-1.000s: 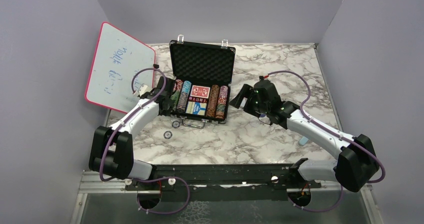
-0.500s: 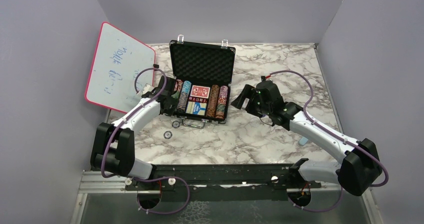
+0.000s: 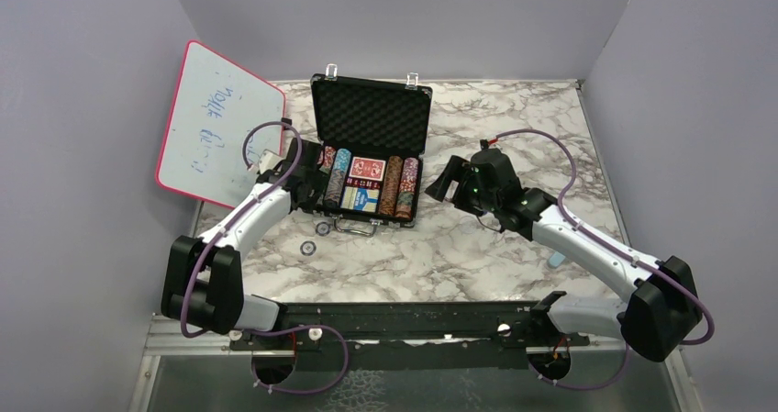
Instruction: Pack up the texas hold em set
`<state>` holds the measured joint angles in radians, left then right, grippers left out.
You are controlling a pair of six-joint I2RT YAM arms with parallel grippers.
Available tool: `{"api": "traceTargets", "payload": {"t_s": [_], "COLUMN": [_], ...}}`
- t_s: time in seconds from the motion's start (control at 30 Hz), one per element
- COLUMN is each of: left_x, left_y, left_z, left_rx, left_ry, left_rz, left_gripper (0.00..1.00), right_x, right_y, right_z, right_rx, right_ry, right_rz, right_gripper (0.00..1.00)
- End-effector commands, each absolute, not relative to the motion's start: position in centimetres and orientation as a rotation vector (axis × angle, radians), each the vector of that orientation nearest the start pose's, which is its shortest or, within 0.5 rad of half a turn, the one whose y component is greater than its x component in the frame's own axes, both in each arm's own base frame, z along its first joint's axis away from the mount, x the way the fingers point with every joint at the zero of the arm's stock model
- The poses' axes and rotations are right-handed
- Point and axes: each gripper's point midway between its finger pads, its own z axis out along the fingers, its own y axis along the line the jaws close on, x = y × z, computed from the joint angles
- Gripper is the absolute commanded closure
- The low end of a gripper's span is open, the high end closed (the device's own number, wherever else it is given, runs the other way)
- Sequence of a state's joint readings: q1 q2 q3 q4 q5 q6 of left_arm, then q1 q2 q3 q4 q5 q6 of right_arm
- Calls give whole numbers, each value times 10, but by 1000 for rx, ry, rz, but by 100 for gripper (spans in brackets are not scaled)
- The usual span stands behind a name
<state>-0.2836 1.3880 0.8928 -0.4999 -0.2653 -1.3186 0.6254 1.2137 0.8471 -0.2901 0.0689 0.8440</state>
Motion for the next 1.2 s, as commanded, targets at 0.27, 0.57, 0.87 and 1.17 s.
{"api": "traceTargets", "payload": {"t_s": [0.27, 0.57, 0.87, 1.17], "left_x": [325, 337, 348, 339], "left_y": [-68, -58, -50, -74], "left_z": [86, 107, 175, 208], "left_rx": [-1306, -1199, -848, -409], "left_ry": [2143, 2109, 1975, 1877], "left_rz": [-159, -115, -171, -313], "left_gripper": [59, 60, 57, 36], "right_x": [280, 286, 297, 302], "right_y": [215, 201, 130, 131], "right_z": [150, 143, 90, 59], "right_rx": [301, 261, 309, 201], "right_ry": [2300, 2303, 2423, 2544], "right_rz": [651, 519, 137, 86], "right_gripper": [16, 16, 13, 14]}}
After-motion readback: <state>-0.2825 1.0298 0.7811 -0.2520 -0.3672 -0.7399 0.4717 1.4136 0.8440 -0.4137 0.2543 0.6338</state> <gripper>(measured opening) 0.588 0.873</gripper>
